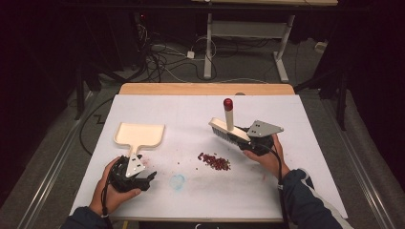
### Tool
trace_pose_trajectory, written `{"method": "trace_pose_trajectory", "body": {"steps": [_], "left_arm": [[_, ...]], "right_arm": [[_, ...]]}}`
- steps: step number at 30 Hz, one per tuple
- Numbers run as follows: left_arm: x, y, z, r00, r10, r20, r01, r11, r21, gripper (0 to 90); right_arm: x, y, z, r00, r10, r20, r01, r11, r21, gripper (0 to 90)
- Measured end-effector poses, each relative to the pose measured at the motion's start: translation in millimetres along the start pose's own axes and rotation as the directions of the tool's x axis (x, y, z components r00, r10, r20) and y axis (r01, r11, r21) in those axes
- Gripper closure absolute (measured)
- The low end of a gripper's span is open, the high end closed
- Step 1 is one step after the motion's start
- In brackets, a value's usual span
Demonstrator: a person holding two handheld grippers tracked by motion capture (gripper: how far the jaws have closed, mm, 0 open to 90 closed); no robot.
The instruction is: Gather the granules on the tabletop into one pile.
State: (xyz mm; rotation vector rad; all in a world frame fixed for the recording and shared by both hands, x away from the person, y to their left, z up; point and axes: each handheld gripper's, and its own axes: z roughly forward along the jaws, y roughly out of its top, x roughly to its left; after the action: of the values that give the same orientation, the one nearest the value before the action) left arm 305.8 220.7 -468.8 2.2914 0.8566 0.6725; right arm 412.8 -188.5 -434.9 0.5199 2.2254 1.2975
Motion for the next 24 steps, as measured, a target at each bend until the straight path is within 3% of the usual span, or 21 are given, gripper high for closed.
{"method": "trace_pose_trajectory", "body": {"steps": [3, 7, 11, 12, 24], "left_arm": [[0.0, -0.1, -0.1, 1.0, -0.001, -0.001, 0.001, 1.0, 0.0, 22.5], [-0.2, 0.1, -0.3, 1.0, 0.0, -0.001, 0.0, 1.0, -0.001, 22.6], [-0.1, 0.2, -1.0, 1.0, 0.002, -0.003, -0.002, 1.0, -0.004, 22.5], [-0.1, 0.3, -1.3, 1.0, 0.002, -0.003, -0.002, 1.0, -0.006, 22.6], [-0.5, 0.4, -3.1, 1.0, 0.004, -0.002, -0.004, 0.9999, -0.015, 22.6]], "right_arm": [[0.2, -6.0, 4.7, 0.9997, 0.013, 0.019, -0.013, 0.999, 0.031, 67.5], [7.8, -11.7, 13.3, 0.9996, 0.022, -0.016, -0.021, 0.999, 0.045, 67.5], [23.8, -7.5, 17.7, 0.999, -0.018, -0.042, 0.02, 0.998, 0.056, 67.1], [27.9, -6.0, 18.4, 0.998, -0.048, -0.042, 0.05, 0.997, 0.063, 67.0], [52.3, 4.3, 17.8, 0.9902, -0.051, -0.13, 0.055, 0.998, 0.025, 67.3]]}}
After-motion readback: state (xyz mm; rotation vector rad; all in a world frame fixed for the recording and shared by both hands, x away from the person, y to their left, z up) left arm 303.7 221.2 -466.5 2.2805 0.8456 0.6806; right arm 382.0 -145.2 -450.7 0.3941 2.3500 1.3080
